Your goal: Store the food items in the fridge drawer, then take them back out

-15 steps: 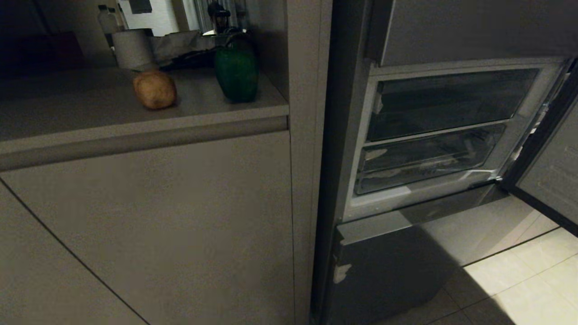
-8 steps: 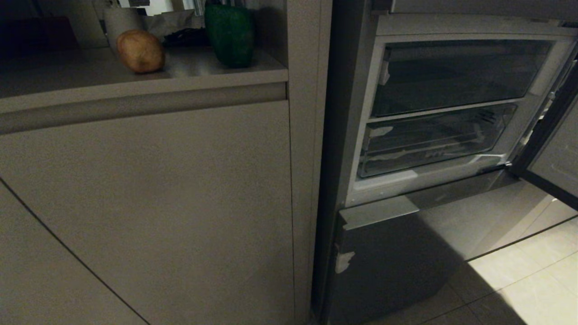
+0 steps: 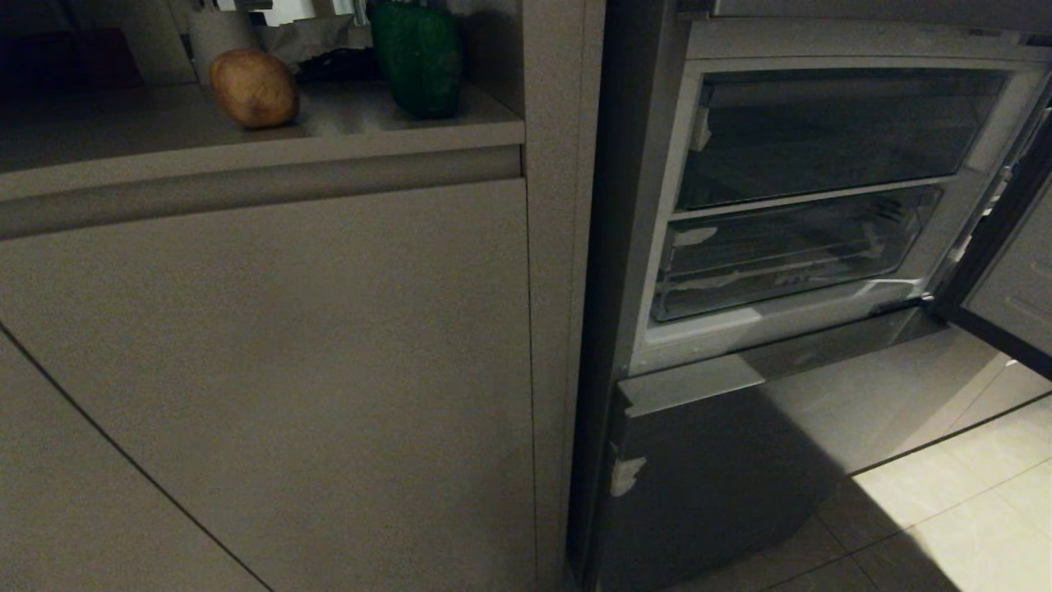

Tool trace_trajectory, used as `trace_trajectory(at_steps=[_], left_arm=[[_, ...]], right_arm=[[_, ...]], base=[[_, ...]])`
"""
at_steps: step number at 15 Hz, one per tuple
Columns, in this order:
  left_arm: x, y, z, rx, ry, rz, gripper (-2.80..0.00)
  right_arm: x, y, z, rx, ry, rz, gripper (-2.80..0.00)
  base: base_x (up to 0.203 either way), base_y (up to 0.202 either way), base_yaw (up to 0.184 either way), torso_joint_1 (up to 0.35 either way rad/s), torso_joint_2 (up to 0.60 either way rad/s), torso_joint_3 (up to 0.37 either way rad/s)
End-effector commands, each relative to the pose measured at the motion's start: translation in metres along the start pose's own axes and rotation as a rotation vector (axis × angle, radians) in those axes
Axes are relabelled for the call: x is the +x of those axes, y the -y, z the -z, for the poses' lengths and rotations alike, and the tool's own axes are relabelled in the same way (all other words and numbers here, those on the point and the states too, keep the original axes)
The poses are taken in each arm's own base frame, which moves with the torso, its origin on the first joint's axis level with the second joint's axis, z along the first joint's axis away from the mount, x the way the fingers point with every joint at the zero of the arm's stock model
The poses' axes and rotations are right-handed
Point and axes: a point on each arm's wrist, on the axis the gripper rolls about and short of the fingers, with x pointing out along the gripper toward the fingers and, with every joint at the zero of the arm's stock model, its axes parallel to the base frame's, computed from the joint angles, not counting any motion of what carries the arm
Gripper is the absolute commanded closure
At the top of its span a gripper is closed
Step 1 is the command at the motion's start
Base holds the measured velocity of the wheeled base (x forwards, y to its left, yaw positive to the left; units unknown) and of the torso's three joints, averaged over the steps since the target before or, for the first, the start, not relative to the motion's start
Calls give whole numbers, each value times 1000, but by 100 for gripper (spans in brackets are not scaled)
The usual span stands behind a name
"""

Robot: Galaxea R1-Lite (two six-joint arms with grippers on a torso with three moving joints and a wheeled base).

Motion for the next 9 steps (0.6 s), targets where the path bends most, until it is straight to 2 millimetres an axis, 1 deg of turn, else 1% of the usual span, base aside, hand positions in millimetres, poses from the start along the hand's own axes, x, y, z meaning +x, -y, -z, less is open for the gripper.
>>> trace_trajectory(at_steps=[1,3,4,6,7,8,9], left_arm=[[0,0,0,-1,-1,-1,0],[0,0,0,-1,-1,-1,0],[0,0,0,-1,-1,-1,0],[0,0,0,-1,-1,-1,0],[0,0,0,-1,-1,-1,0],[0,0,0,-1,-1,-1,0],[0,0,0,-1,-1,-1,0]], right_arm=[[31,2,-25,23,-158,-79,0],[72,2,-38,56,-292,-178,0],[97,3,-42,73,-345,-218,0],[148,4,-40,96,-415,-282,0],[172,2,-35,100,-425,-316,-280],[194,-2,-30,100,-416,-354,-280],[212,-6,-25,98,-400,-391,-280]], base=[[0,0,0,0,0,0],[0,0,0,0,0,0],[0,0,0,0,0,0],[0,0,0,0,0,0],[0,0,0,0,0,0],[0,0,0,0,0,0],[0,0,0,0,0,0]])
